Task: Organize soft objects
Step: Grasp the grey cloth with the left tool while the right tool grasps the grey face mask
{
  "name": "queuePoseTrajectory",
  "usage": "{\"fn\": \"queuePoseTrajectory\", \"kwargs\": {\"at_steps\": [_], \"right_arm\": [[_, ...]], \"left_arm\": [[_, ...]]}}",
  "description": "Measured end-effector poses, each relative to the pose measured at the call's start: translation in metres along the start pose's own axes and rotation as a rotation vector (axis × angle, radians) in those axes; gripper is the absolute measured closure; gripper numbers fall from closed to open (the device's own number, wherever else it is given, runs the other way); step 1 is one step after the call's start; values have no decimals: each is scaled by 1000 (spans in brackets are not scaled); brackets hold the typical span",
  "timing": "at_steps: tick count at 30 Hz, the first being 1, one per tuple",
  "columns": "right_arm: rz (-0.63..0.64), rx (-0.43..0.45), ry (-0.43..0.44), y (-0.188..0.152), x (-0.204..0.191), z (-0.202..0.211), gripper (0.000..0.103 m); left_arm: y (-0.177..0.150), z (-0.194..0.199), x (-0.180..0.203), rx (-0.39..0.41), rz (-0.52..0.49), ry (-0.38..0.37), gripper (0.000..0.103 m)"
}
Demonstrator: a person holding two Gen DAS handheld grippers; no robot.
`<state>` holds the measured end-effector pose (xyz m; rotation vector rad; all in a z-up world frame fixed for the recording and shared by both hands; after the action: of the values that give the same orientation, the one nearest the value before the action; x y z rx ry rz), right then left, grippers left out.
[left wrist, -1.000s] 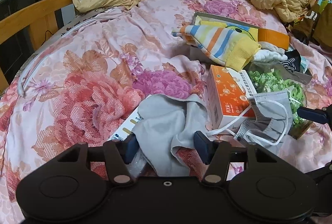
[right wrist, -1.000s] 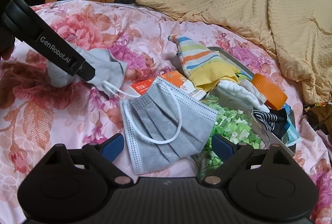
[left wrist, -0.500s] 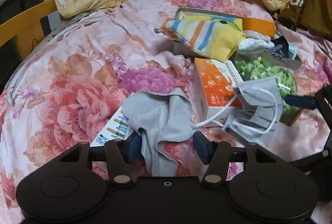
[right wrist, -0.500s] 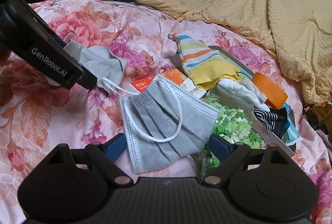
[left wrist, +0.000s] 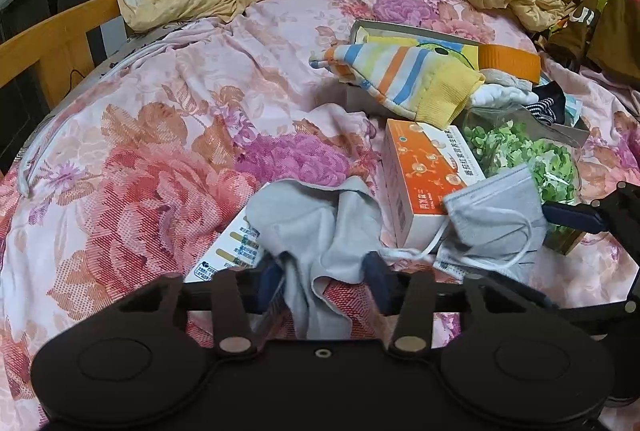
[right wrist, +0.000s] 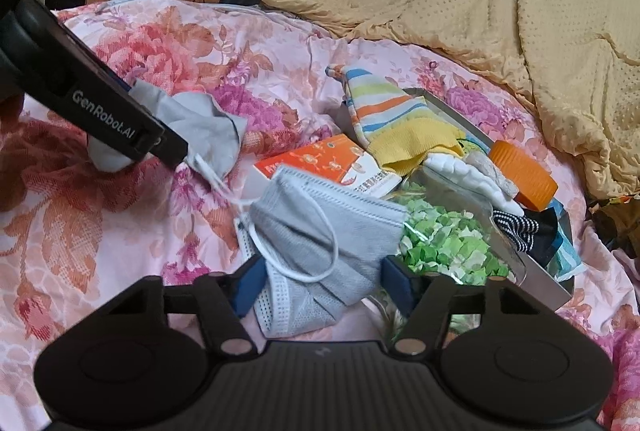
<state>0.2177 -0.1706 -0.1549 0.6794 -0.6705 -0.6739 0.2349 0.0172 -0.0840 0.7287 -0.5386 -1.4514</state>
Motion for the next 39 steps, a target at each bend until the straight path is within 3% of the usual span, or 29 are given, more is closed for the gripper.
{"fn": "queuePoseTrajectory", "kwargs": {"at_steps": [2, 4, 13, 16, 20, 22, 25, 28, 30, 36, 39], "right_arm": [[2, -1, -5, 1, 0, 1, 43], [5, -3, -11, 1, -1, 1, 47], [-9, -5, 7, 4, -1, 7, 79], [-2, 5, 48, 7, -4, 11, 82], [-17, 17, 93, 12, -7, 18, 86], [-38, 15, 120, 15, -6, 20, 87], [-46, 7, 134, 16, -6, 22, 87], [-46, -1, 118, 15, -6, 20, 76], [-72, -6, 113, 14, -2, 18, 56], [-112, 20, 106, 15, 5, 18, 25], [-128, 16, 109, 14, 8, 13, 21]], "left_arm": [[-1, 1, 1, -13, -1, -22, 80], [-4, -2, 3, -47, 4, -60, 87], [-9, 4, 7, -48, 7, -108, 92], [-10, 7, 5, -78, 53, -158, 93], [-13, 10, -4, -151, 197, -266, 93], [-14, 11, -9, -183, 241, -268, 93], [-17, 10, -14, -204, 270, -208, 92], [-16, 10, -18, -189, 263, -138, 81], [-14, 9, -22, -186, 287, -134, 78], [-12, 7, -26, -165, 318, -123, 51], [-10, -1, -24, -159, 327, -105, 42]]}}
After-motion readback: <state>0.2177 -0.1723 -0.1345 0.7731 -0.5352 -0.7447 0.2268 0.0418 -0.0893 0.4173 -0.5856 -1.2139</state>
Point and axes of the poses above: each gripper's, at about its wrist camera, not at the fingertips, and z roughly against the way its jaws point, x to its right, y to its top, the point moved 2 cm from there along -z, roughly the way its jaws point, and after that the axes turned 7 degrees about y, right-handed, at the moved point
